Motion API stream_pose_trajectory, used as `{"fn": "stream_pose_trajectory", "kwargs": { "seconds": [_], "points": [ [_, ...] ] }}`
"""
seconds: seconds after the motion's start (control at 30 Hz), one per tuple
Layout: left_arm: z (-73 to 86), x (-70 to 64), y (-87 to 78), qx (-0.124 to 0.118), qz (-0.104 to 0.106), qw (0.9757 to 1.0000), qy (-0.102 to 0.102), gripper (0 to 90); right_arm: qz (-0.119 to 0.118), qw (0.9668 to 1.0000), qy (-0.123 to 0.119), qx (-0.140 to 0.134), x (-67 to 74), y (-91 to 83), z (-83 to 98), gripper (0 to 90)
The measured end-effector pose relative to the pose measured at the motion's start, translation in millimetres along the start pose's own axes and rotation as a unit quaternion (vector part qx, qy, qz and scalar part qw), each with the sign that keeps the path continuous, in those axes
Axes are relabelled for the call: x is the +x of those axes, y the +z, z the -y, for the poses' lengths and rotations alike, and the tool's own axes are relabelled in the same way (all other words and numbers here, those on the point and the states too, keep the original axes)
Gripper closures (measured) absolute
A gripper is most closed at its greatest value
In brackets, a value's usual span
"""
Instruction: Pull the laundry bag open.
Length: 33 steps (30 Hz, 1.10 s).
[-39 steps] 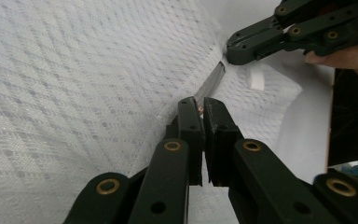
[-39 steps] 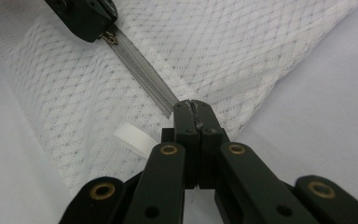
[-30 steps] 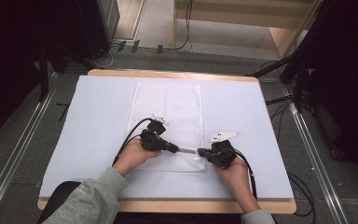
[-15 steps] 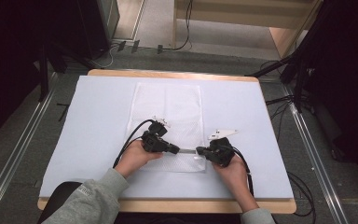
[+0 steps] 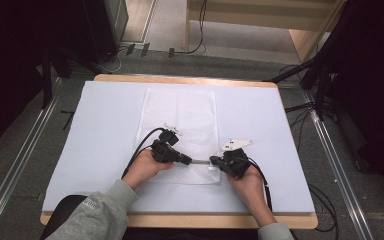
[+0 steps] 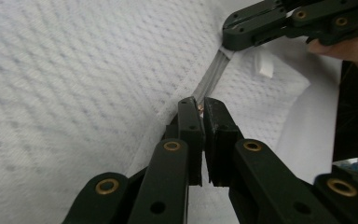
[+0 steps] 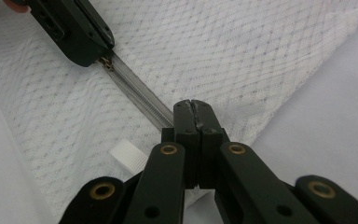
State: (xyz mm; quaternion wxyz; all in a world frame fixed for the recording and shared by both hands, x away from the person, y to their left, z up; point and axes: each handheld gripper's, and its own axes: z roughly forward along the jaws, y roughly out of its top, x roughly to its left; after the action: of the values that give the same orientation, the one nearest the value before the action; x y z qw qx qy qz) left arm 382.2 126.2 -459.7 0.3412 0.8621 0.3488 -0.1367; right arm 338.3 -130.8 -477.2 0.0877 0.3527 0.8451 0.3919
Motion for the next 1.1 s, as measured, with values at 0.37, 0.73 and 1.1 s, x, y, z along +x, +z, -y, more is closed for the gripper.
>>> {"fn": "stream_pose_trajectory", "kwargs": {
  "seconds": [0.37, 0.73, 1.1],
  "points": [
    [2.2, 3.5, -8.5, -0.002, 0.008, 1.0000, -0.004, 88.0, -0.009, 0.9999, 0.008, -0.005, -2.8, -0.2, 2.0, 90.0],
    [6.2, 9.2, -18.2, -0.004, 0.005, 0.9999, -0.011, 88.0, -0.024, 0.9994, 0.023, -0.002, -6.7, -0.1, 1.6, 90.0],
    [12.2, 13.6, -28.3, -0.007, 0.005, 0.9998, -0.019, 88.0, -0.027, 0.9994, 0.019, 0.003, -7.9, 0.2, 0.0, 90.0]
  ]
}}
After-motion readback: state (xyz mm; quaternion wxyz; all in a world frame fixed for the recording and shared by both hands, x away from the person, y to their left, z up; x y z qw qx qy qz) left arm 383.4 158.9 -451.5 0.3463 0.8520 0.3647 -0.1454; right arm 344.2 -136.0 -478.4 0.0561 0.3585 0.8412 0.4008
